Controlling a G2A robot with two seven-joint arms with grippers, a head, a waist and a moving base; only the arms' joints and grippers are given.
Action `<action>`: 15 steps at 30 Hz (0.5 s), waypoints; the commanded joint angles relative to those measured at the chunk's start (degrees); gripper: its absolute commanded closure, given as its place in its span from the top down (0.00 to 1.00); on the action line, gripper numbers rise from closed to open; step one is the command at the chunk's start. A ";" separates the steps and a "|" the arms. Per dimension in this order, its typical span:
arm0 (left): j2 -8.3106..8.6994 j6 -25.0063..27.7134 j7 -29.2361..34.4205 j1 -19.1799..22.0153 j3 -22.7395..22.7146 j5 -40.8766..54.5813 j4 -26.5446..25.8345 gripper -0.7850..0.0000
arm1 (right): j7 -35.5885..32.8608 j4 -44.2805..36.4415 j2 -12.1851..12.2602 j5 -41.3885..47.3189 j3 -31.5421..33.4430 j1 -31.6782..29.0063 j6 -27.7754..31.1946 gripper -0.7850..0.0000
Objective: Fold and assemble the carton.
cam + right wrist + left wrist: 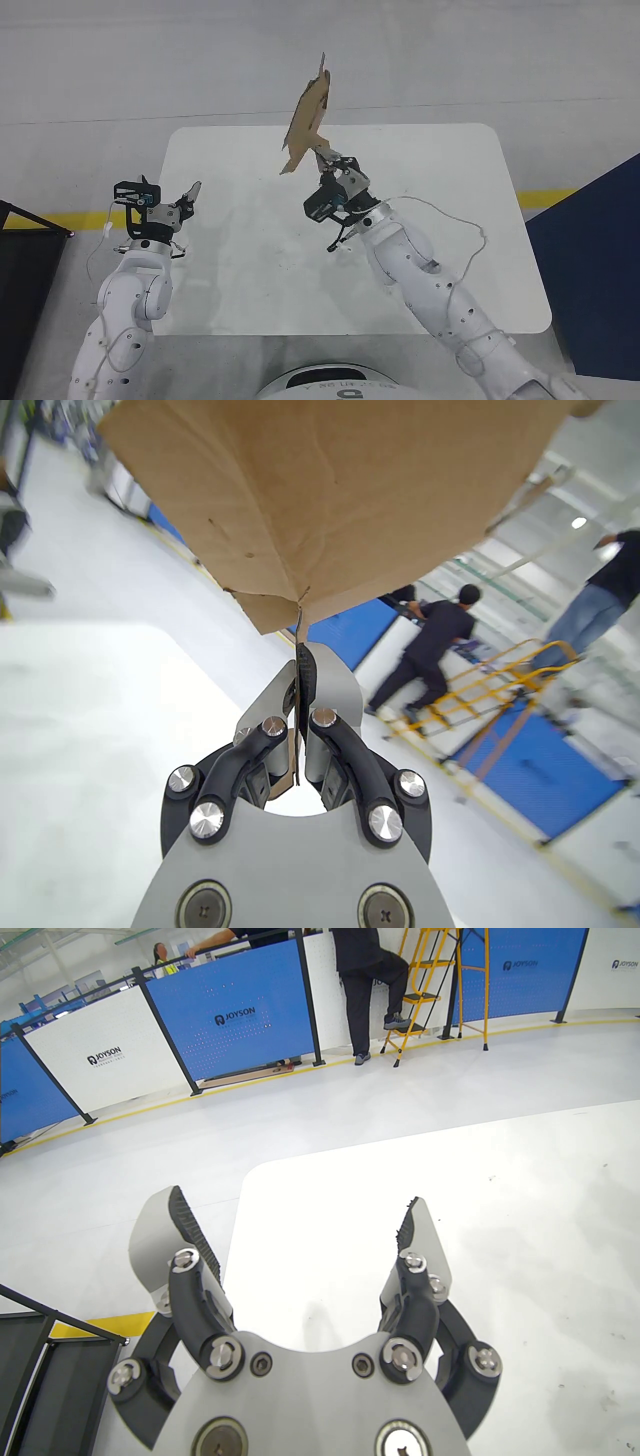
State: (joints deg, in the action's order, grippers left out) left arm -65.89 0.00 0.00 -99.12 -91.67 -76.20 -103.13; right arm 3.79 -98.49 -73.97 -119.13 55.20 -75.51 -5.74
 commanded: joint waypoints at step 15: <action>0.00 0.00 0.00 0.00 0.00 0.00 0.00 1.00 | -5.26 -14.14 2.55 -24.39 8.24 -9.14 4.42 0.00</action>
State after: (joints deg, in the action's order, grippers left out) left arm -65.89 0.00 0.00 -99.12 -91.67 -76.20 -103.13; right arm -1.85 -112.42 -71.42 -144.25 63.14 -84.36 -1.08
